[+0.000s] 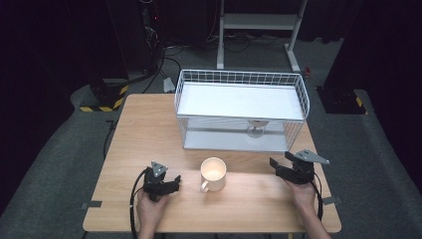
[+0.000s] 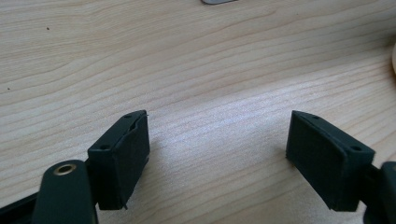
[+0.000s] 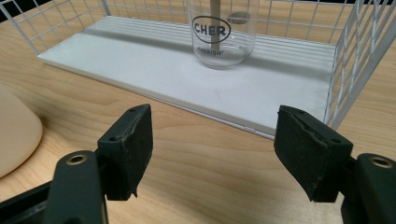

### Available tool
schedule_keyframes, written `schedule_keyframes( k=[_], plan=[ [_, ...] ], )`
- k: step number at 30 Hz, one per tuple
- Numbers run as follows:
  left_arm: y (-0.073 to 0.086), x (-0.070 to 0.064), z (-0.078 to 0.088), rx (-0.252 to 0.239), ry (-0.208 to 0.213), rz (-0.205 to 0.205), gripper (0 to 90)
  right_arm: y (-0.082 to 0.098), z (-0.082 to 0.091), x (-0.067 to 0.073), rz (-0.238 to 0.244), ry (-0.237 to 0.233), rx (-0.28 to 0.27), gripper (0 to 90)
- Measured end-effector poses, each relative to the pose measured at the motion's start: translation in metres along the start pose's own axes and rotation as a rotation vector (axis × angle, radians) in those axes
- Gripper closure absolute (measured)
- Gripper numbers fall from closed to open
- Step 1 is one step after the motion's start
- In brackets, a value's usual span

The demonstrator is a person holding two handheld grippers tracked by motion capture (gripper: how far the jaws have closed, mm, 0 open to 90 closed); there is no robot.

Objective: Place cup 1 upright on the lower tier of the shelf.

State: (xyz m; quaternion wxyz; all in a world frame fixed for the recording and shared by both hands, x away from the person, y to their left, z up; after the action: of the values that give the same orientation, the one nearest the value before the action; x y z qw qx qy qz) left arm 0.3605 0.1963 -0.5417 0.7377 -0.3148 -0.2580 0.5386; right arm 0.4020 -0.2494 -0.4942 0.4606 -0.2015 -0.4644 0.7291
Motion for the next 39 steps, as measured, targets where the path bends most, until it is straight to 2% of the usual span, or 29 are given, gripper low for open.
schedule_keyframes(
  k=[20, 30, 32, 35, 36, 39],
  plan=[
    [0.0, 0.0, 0.0, 0.0, 0.0, 0.001, 21.7, 0.028, 0.007, 0.004, 0.056, 0.014, 0.068, 28.0],
    [0.0, 0.0, 0.0, 0.004, 0.0, 0.003, 21.1, 0.044, 0.002, 0.003, 0.081, 0.032, 0.174, 27.8],
    [0.0, -0.001, 0.0, 0.005, -0.001, 0.009, 19.5, 0.046, 0.001, 0.001, 0.105, 0.041, 0.183, 27.9],
    [0.0, -0.001, -0.001, 0.012, -0.006, 0.006, 18.3, 0.048, -0.001, 0.0, 0.1, 0.049, 0.233, 28.3],
    [-0.001, -0.001, -0.002, 0.013, -0.017, 0.018, 15.2, 0.048, -0.003, 0.0, 0.106, 0.053, 0.25, 27.7],
    [0.0, 0.0, -0.001, 0.015, -0.014, 0.016, 14.1, 0.047, -0.004, -0.001, 0.103, 0.052, 0.251, 26.9]
  ],
)
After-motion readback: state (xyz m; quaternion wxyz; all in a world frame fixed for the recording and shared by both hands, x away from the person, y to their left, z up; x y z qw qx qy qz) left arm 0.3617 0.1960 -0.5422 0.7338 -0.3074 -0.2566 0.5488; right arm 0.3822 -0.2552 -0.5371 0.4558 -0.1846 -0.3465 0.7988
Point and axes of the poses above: each handheld gripper's, and its own axes: z roughly backward along the jaws, y roughly out of its underside, x roughly to its left, the point moved 2 cm from there along -z, roughly forward along the jaws, and after that the axes turned 3 degrees about -y, right-handed, at the moved point
